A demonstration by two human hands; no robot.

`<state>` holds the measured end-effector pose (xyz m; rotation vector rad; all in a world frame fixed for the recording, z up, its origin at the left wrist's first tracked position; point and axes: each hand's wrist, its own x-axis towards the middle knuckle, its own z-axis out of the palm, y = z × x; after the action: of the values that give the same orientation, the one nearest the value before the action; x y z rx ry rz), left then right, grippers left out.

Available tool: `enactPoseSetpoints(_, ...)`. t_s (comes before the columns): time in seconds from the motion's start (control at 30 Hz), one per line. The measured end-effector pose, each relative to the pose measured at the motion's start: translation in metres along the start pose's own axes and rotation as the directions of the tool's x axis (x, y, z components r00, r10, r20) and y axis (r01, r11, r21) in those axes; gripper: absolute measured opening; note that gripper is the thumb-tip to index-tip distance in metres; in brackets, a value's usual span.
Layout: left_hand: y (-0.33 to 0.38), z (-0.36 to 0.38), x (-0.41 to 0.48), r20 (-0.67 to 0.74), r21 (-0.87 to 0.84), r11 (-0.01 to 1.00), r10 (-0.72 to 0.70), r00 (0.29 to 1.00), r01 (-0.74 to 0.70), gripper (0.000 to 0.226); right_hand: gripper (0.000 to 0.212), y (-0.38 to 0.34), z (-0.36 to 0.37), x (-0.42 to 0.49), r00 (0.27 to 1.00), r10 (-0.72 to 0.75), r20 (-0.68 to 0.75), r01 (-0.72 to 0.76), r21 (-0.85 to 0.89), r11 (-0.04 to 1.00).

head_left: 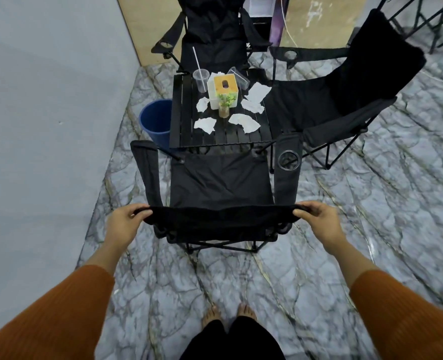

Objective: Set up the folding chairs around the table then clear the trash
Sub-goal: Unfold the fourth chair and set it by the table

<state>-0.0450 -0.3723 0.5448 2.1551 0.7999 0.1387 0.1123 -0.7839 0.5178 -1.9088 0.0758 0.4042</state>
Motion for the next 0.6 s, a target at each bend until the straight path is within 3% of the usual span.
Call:
enactPoseSetpoints(0.23, 0.0, -0.007, -0.002, 0.038, 0.105, 0.994, -0.029, 0.999, 0.025, 0.02, 0.02, -0.002, -0.003, 0.0, 0.995, -0.087, 0.057, 0.098, -0.228, 0.969)
enactPoseSetpoints(0.33, 0.011, -0.02, 0.004, 0.191, 0.124, 0.99, -0.085, 0.978, 0.062, 0.018, 0.019, -0.008, -0.013, 0.005, 0.984, -0.026, 0.176, 0.07, -0.245, 0.967)
enactPoseSetpoints(0.43, 0.021, -0.044, 0.019, 0.455, 0.165, 0.973, -0.218, 0.863, 0.159, 0.034, 0.021, -0.032, -0.026, 0.007, 0.954, 0.053, 0.295, 0.01, -0.206, 0.978)
enactPoseSetpoints(0.5, 0.032, -0.056, 0.039, 0.506, 0.201, 0.956, -0.288, 0.813, 0.214, 0.044, 0.022, -0.054, -0.03, 0.014, 0.957, 0.041, 0.286, 0.014, -0.187, 0.982)
enactPoseSetpoints(0.6, 0.057, -0.06, 0.071, 0.463, 0.23, 0.957, -0.269, 0.844, 0.179, 0.044, 0.03, -0.083, -0.021, 0.041, 0.968, -0.014, 0.25, 0.067, -0.203, 0.977)
